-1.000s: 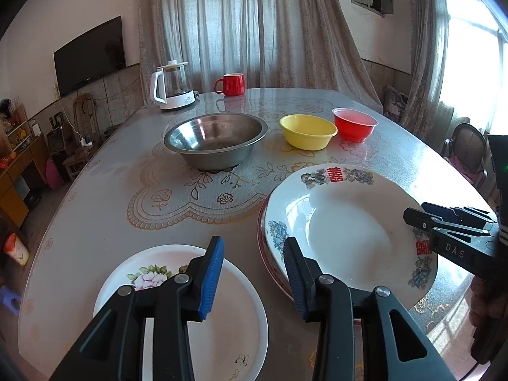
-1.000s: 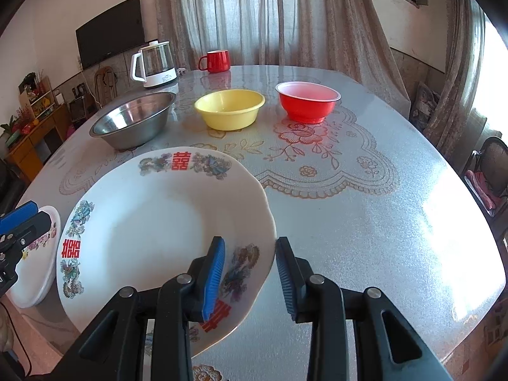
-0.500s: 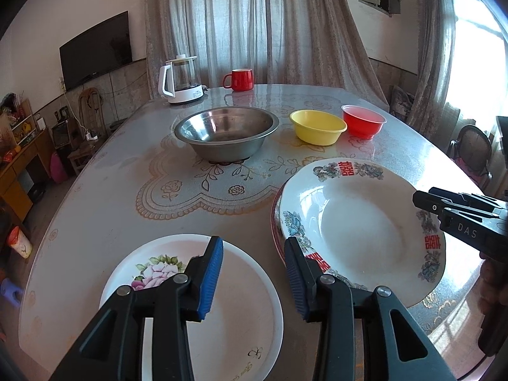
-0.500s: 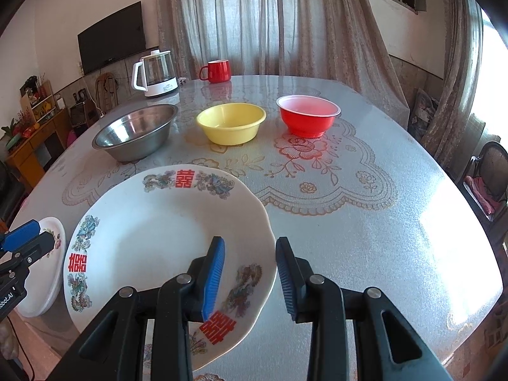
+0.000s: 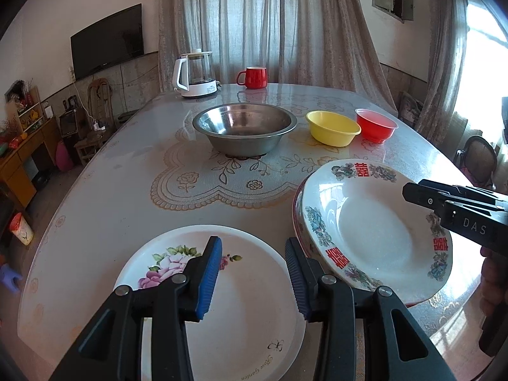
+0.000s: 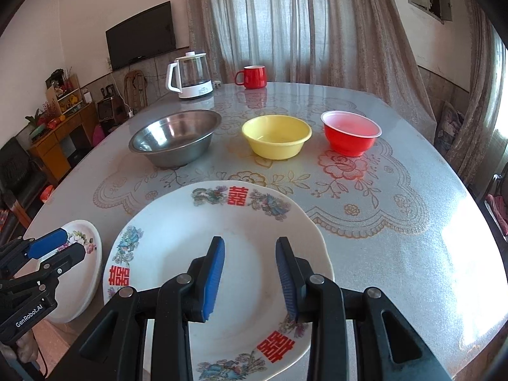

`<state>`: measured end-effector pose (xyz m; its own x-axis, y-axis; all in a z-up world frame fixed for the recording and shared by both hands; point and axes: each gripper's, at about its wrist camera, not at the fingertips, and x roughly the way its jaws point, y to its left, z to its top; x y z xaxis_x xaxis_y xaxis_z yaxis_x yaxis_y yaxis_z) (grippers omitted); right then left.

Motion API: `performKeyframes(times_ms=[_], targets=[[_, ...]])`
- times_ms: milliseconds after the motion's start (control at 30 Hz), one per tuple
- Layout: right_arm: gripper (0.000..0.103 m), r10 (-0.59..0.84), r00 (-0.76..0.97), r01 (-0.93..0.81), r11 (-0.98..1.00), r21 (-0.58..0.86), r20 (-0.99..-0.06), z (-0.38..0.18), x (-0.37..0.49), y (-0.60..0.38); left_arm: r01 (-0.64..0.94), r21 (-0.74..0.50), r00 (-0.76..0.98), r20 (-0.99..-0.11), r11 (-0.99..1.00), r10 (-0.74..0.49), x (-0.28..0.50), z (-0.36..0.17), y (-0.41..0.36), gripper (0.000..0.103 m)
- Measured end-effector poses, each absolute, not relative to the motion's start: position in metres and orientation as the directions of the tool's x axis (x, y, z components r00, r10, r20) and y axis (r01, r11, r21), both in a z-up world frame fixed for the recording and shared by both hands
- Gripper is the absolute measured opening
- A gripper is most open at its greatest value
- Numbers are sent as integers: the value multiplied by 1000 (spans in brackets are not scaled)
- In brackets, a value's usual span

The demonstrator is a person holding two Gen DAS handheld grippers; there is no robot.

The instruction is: Organize plates and bowls

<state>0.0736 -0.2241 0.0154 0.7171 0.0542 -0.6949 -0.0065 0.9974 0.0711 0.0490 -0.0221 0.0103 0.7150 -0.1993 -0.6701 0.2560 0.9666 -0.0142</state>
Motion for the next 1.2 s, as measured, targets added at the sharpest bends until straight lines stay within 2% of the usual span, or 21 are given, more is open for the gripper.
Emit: performKeyframes(times_ms=[333, 867, 1200], targets=[[33, 238, 659, -168, 971, 169, -714, 12, 89, -181, 170, -40, 728, -668, 985, -153, 52, 10, 10, 43], [33, 400, 555, -354, 907, 229, -729, 5, 98, -120, 73, -82, 735, -670, 994, -109, 52, 5, 52, 44], [35, 582, 366, -550, 764, 336, -726, 1, 75, -97, -2, -163, 740, -663, 987, -108, 52, 2, 106, 46]])
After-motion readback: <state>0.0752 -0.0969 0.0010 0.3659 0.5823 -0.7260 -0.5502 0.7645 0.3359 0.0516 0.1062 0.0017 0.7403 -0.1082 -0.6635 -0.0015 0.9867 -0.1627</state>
